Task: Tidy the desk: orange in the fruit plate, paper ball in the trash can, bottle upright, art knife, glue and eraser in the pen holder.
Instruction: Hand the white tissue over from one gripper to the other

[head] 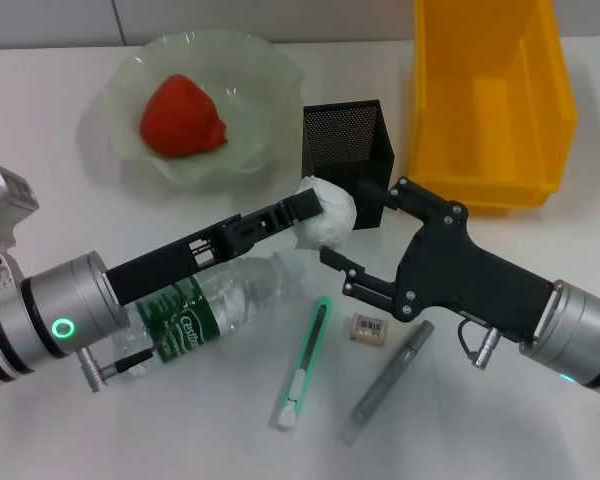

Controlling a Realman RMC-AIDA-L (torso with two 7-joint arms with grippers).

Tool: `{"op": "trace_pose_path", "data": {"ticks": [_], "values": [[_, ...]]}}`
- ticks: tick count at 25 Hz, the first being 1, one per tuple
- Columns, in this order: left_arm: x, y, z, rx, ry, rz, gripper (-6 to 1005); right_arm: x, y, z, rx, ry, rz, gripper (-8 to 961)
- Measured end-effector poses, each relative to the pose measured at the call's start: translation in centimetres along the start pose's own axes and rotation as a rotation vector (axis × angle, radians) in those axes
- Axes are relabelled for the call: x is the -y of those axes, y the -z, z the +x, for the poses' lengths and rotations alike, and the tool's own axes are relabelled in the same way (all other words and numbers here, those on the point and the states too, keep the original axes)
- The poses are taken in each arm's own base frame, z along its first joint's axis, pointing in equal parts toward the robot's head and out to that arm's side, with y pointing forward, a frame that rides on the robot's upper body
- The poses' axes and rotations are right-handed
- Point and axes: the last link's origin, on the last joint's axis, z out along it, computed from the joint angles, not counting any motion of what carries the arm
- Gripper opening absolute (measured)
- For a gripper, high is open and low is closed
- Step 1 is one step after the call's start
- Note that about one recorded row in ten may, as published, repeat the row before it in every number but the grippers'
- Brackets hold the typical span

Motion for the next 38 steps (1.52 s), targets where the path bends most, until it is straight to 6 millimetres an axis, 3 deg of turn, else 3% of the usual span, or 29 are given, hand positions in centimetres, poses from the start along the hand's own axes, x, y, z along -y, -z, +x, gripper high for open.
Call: {"op": "trace_pose_path", "data": {"ticks": [10,21,27,38], "values": [[-0.04,-0.09,0.07,0.001,0.004,-0.003,430,0.05,-0.44,-0.13,0.007,-0.002,-0.006,707],[-0.05,-0.13,0.13,0.004,0.0,-0.004,426,-0.04,-0.52,-0.07,0.003,-0.004,-0.011,622],[-0.05,-0.05,0.07,0.002,-0.005,-0.004,429,-0.05,-0.48,-0.07,0.004,-0.009,-0.009,516],[-0.01,0.19,0.08,-0.007,-0.008,0.0,499,-0.09,-0.37,-0.12,0.008,-0.016,-0.005,494]]}}
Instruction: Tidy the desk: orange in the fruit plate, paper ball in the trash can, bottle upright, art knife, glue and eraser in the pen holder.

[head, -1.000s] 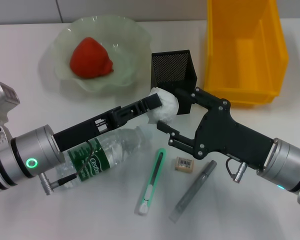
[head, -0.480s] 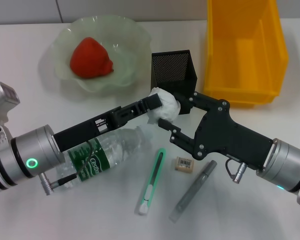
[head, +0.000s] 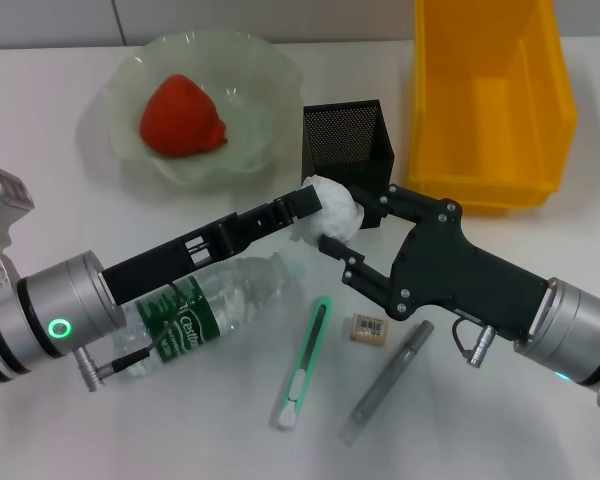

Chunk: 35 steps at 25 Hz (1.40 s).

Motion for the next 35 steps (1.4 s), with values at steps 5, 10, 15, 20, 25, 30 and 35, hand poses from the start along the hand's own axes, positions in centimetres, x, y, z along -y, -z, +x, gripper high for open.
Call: {"op": "trace_pose_path", "data": {"ticks": [5,10,15,20,25,30,35], "values": [[0.0,0.1,0.1,-0.001,-0.006,-0.001,728,0.0,0.1,0.0,0.001,-0.002,0.002,472],[0.0,0.2,0.1,-0.003,-0.018,-0.002,813,0.0,0.2,-0.2,0.013,-0.004,0.011,471],[-0.3,0.9,0.1,-0.011,-0.108,-0.012,813,0.1,0.8,-0.4,0.036,-0.016,0.06,471],[-0.6,1.5,-0.1,-0.011,-0.23,-0.034,813,0.5,2.0,-0.7,0.066,-0.06,0.14,470],[-0.5,2.6,-1.1,-0.003,-0.469,-0.016,812,1.6,3.2,-0.7,0.079,-0.135,0.258,475],[-0.7,3.8,-2.6,0.013,-0.68,-0.016,812,2.8,4.4,-0.5,0.089,-0.201,0.395,498],[-0.6,4.5,-3.1,-0.005,-0.746,0.012,812,4.3,5.2,0.4,0.06,-0.274,0.52,521]]}}
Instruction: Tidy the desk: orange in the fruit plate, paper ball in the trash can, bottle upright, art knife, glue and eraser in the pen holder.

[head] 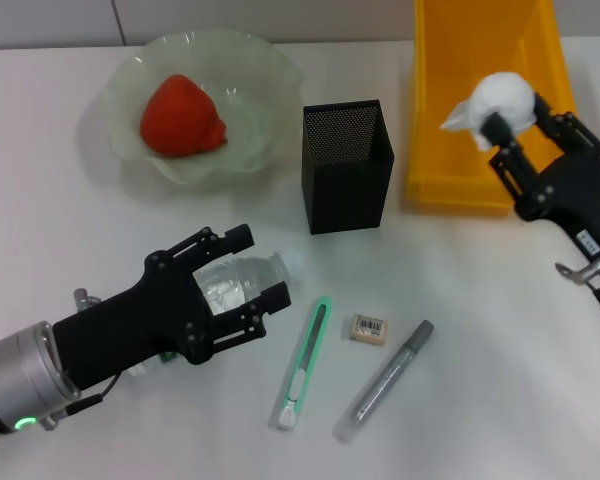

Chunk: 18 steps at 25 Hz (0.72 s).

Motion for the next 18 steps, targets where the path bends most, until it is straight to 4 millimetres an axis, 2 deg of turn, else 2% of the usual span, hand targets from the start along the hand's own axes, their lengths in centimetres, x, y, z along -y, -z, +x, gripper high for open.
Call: {"op": "trace_pose_path", "data": {"ticks": [9,18], "values": [[0.0,0.1,-0.2,0.004,0.003,0.011,812,1.9,-1.1,0.5,-0.046,-0.017,0.096,563],[-0.1,0.1,-0.3,0.006,0.005,0.003,811,2.5,-2.2,0.3,-0.058,0.003,0.099,604]]}}
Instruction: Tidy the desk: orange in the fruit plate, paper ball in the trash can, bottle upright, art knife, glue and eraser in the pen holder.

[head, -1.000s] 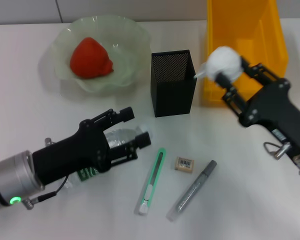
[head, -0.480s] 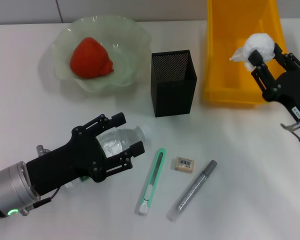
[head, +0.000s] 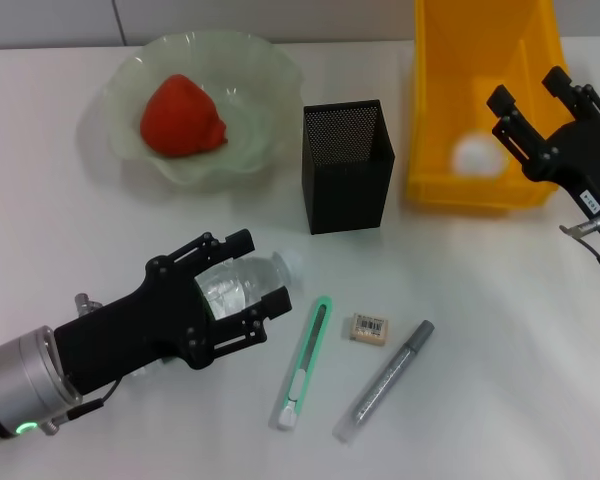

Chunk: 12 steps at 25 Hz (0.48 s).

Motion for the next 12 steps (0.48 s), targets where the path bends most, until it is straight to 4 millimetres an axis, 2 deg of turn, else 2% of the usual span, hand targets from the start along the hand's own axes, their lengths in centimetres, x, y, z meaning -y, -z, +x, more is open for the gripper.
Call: {"op": "trace_pose_path", "data": {"ticks": [1,7,12], "values": [[-0.1,0.1,0.0,0.0,0.003,-0.001,811,0.0,0.0,0.0,0.001,0.0,0.003,609],[-0.2,0.3,-0.2,0.003,0.007,0.001,811,0.4,-0.1,-0.3,0.013,0.001,0.013,788],[-0.2,0.4,-0.2,0.005,0.006,-0.001,811,1.5,0.2,-1.3,0.034,-0.103,-0.014,801]]}}
